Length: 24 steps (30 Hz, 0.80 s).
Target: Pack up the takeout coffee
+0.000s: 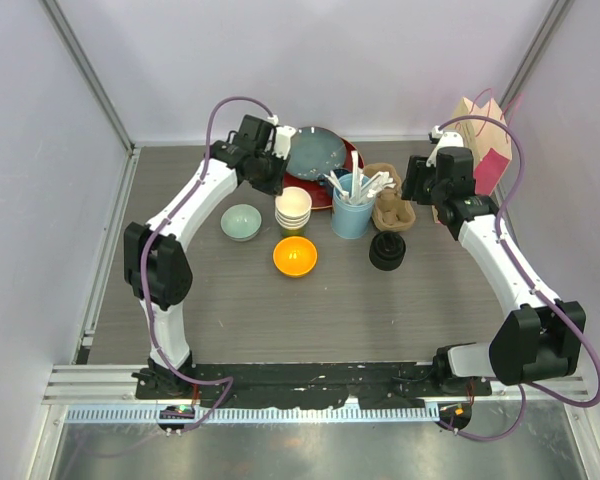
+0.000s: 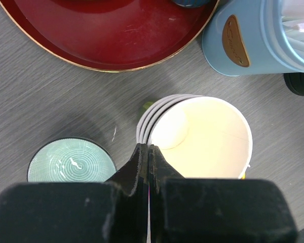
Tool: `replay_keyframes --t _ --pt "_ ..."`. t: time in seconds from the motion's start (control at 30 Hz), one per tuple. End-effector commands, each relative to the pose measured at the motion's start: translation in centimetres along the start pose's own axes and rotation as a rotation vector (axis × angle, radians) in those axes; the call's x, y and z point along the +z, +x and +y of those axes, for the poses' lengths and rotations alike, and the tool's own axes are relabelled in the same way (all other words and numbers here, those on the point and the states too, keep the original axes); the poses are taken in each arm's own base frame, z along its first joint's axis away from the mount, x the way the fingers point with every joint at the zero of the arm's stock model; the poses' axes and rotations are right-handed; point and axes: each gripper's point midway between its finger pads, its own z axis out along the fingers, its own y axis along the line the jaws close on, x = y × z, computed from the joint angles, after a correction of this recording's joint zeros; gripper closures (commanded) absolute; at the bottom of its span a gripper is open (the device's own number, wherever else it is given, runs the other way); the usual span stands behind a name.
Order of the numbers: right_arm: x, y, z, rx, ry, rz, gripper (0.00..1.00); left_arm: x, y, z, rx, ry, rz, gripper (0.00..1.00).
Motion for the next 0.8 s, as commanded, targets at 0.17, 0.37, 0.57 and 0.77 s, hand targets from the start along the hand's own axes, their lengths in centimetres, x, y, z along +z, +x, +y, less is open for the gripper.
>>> replay_keyframes --t 0.17,0.37,0.57,0.77 --pt "-1.3 -2.1 0.6 -0.019 -0.020 -0.070 0.38 -5.2 -4.5 -2.0 -0.017 0.053 -0.138 1.00" --pt "-1.2 -1.9 0.8 -0.021 -0.024 -0.059 0.38 -4.8 -4.1 -1.6 -0.036 0.052 -0.121 1.00" --pt "-1.6 -2.6 1.0 -0.027 -0.028 -0.069 0.38 -8.2 -6.6 -2.0 -0.035 0.065 -0.197 1.00" --pt "-1.8 -2.6 1.2 -0.029 -0.035 -0.070 0.38 -14.1 -9.7 -0.1 -0.042 -0.016 -0.327 1.00"
